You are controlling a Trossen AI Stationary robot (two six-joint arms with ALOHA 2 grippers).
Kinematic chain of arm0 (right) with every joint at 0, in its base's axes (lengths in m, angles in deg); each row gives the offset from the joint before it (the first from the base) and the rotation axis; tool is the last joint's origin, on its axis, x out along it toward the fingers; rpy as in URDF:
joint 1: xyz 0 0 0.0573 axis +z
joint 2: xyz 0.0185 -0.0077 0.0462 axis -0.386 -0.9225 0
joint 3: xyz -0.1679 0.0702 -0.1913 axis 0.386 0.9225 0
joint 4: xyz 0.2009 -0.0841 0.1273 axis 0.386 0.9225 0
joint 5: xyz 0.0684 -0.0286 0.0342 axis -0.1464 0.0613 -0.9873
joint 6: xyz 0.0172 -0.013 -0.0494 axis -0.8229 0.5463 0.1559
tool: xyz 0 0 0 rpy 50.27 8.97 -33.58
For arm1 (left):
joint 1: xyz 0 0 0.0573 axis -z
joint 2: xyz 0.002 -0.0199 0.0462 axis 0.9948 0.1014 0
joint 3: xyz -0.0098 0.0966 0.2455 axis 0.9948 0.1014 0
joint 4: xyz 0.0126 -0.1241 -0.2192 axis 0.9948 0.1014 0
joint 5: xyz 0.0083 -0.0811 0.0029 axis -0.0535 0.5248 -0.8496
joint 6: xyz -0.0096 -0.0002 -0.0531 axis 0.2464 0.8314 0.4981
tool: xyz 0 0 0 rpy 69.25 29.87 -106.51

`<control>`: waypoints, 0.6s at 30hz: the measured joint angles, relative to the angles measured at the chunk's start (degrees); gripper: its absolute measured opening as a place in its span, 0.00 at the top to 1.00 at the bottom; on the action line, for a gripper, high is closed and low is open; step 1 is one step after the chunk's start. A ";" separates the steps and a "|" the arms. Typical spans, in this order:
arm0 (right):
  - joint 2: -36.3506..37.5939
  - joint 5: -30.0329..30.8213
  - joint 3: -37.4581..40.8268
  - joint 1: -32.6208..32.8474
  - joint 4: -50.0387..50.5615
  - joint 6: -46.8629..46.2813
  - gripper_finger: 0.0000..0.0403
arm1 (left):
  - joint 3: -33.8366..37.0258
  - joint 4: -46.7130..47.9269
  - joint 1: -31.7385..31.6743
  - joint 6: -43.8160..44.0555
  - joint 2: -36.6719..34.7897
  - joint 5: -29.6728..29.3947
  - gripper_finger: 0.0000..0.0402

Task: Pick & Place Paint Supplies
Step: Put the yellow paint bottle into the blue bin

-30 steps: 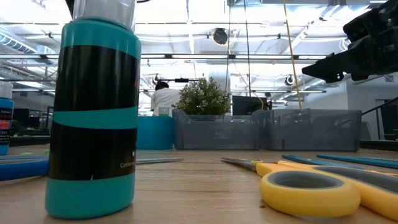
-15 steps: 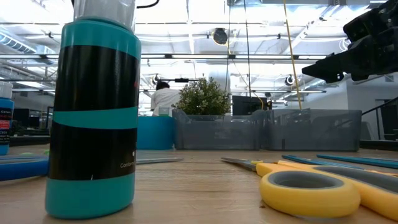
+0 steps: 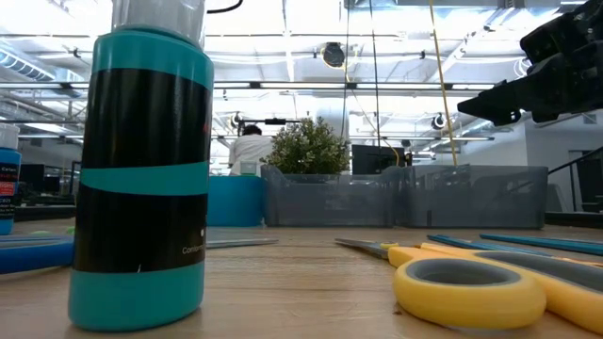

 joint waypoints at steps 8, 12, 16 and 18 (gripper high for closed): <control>0.00 0.02 0.00 0.00 0.00 0.00 0.38 | 0.00 -0.78 -0.22 -0.59 -0.01 0.11 0.67; 0.00 0.00 0.00 -0.01 0.00 0.00 0.38 | 0.00 -0.99 -0.49 -0.92 0.00 0.13 0.69; -0.02 0.00 0.00 0.00 0.00 0.00 0.38 | 0.00 -1.52 -1.01 -0.94 0.00 0.51 0.69; -0.02 0.01 0.00 -0.01 0.00 0.00 0.38 | 0.28 -2.51 -1.28 -1.07 -0.01 1.43 0.68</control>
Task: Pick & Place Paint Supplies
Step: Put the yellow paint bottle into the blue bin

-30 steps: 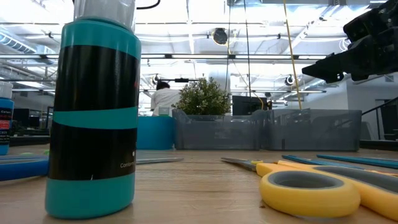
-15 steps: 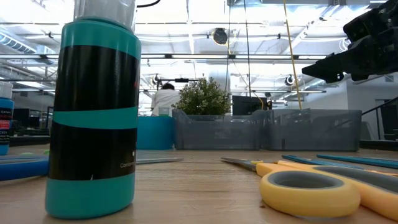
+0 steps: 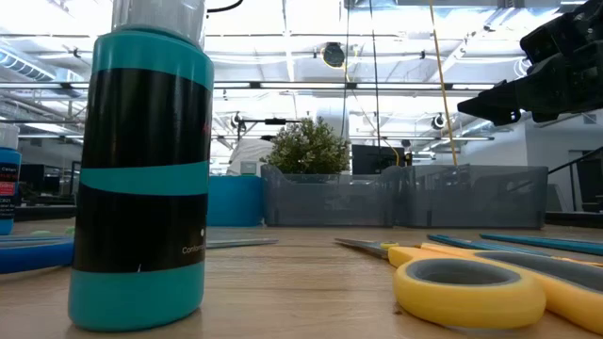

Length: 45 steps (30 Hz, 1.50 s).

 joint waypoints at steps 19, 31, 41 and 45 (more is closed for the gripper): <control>0.00 -0.01 0.00 0.01 -0.01 0.02 0.38 | 9.23 -5.09 -5.77 -1.31 -0.01 4.57 0.69; 0.00 0.00 0.00 0.01 0.00 0.02 0.38 | 13.58 -8.39 -6.70 -0.96 -0.01 4.64 0.69; 0.00 0.01 0.00 0.01 -0.01 0.04 0.38 | 13.71 -10.47 -6.97 -0.69 3.09 4.49 0.68; 0.00 0.01 0.00 0.01 0.00 0.04 0.38 | 13.73 -10.41 -7.68 -0.70 6.44 4.49 0.69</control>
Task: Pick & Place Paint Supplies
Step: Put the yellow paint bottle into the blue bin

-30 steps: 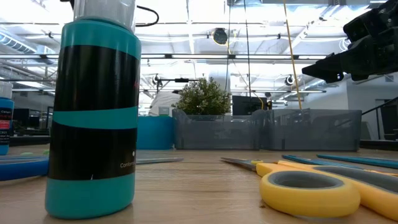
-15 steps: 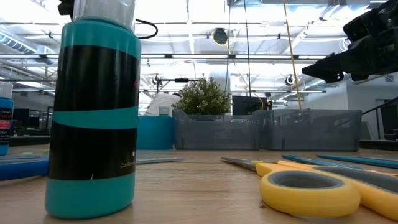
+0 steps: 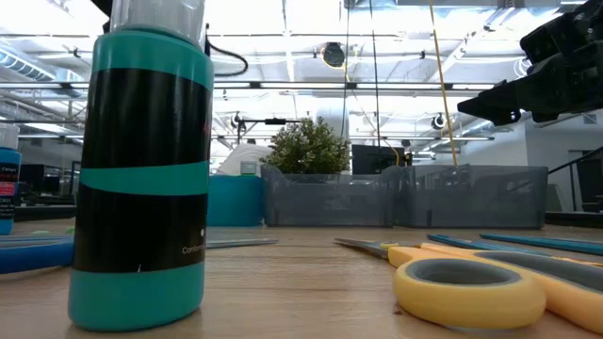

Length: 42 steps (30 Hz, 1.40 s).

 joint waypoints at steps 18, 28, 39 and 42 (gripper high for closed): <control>0.00 0.00 0.00 -0.01 0.00 4.43 0.38 | -0.17 -1.09 -0.83 -0.26 4.21 0.00 0.64; 0.00 0.00 0.00 0.00 0.00 4.33 0.38 | 0.15 -0.66 -0.83 -0.19 4.42 -0.02 0.58; 0.00 0.00 0.00 0.00 -0.02 4.46 0.38 | -2.00 1.57 -0.83 -0.24 4.36 0.07 0.58; 0.00 0.00 0.00 0.00 -0.02 4.48 0.38 | -4.39 4.54 -0.83 -0.17 4.36 0.07 0.58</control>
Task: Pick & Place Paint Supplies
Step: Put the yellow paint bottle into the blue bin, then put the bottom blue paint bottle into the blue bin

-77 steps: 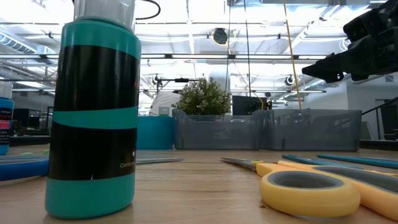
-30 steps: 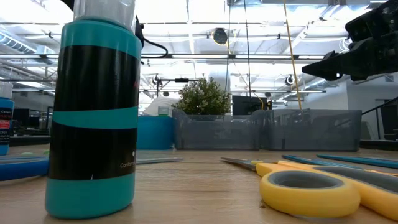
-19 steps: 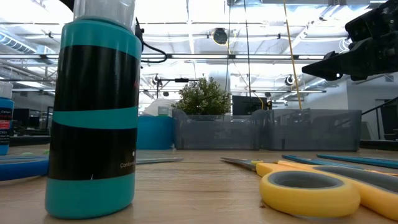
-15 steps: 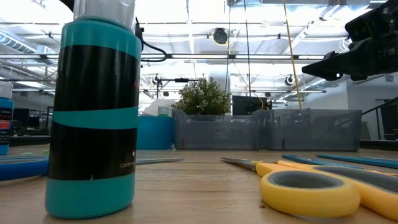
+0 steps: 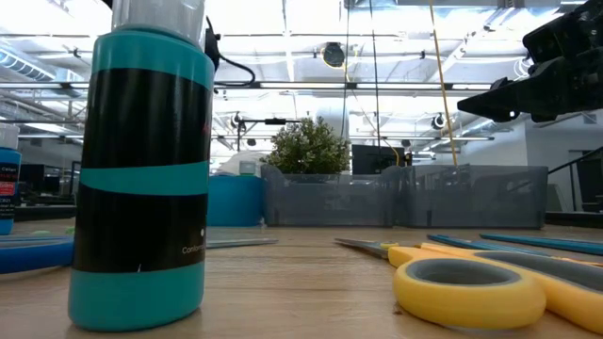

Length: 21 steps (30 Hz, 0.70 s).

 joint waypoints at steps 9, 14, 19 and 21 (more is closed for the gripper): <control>0.00 0.00 0.00 0.00 0.01 0.00 0.38 | -6.32 3.97 2.09 -0.86 -2.55 0.09 0.58; 0.00 0.00 0.00 -0.01 0.02 0.00 0.38 | -6.56 3.98 4.41 -2.67 -8.41 0.17 0.58; 0.00 0.00 0.00 0.00 -0.01 0.00 0.38 | -6.56 3.62 6.67 -1.06 -16.92 0.15 0.58; 0.00 0.00 0.00 0.00 0.00 0.00 0.38 | -6.55 3.18 7.65 0.08 -20.55 0.13 0.58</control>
